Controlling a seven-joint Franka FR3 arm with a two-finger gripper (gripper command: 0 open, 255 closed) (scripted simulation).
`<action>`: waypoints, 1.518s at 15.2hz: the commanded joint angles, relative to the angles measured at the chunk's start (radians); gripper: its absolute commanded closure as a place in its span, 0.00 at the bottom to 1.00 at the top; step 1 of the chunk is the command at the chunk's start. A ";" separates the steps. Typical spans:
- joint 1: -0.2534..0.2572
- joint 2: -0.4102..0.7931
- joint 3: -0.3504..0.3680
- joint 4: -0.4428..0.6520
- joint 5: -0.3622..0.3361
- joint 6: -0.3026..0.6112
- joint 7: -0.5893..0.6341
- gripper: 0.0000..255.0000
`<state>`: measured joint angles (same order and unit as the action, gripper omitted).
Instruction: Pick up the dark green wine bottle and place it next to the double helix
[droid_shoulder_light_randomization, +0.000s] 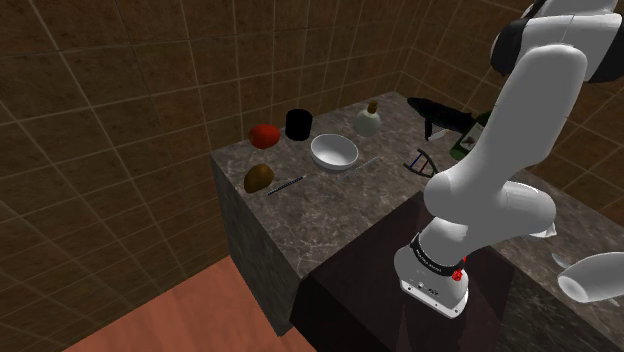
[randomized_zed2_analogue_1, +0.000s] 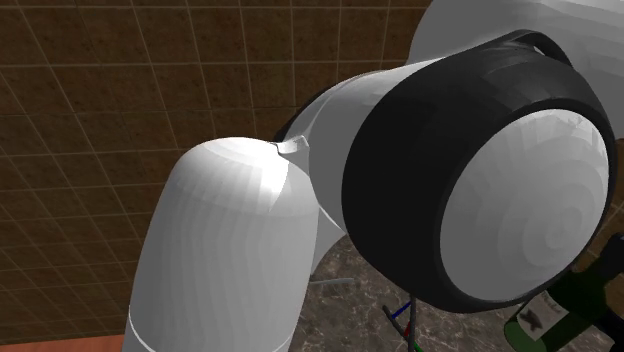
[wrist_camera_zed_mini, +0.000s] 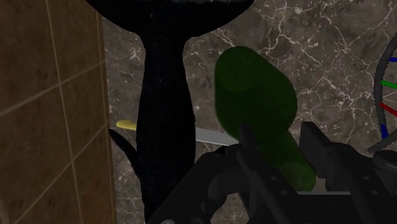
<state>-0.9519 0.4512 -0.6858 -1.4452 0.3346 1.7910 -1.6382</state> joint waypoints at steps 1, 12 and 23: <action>0.002 -0.001 0.000 -0.007 0.000 0.007 0.000 1.00; 0.002 -0.001 0.000 -0.007 0.000 0.007 0.000 0.00; -0.024 -0.001 -0.005 0.123 -0.005 -0.119 0.012 0.00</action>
<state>-0.9755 0.4497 -0.6913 -1.3231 0.3293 1.6726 -1.6264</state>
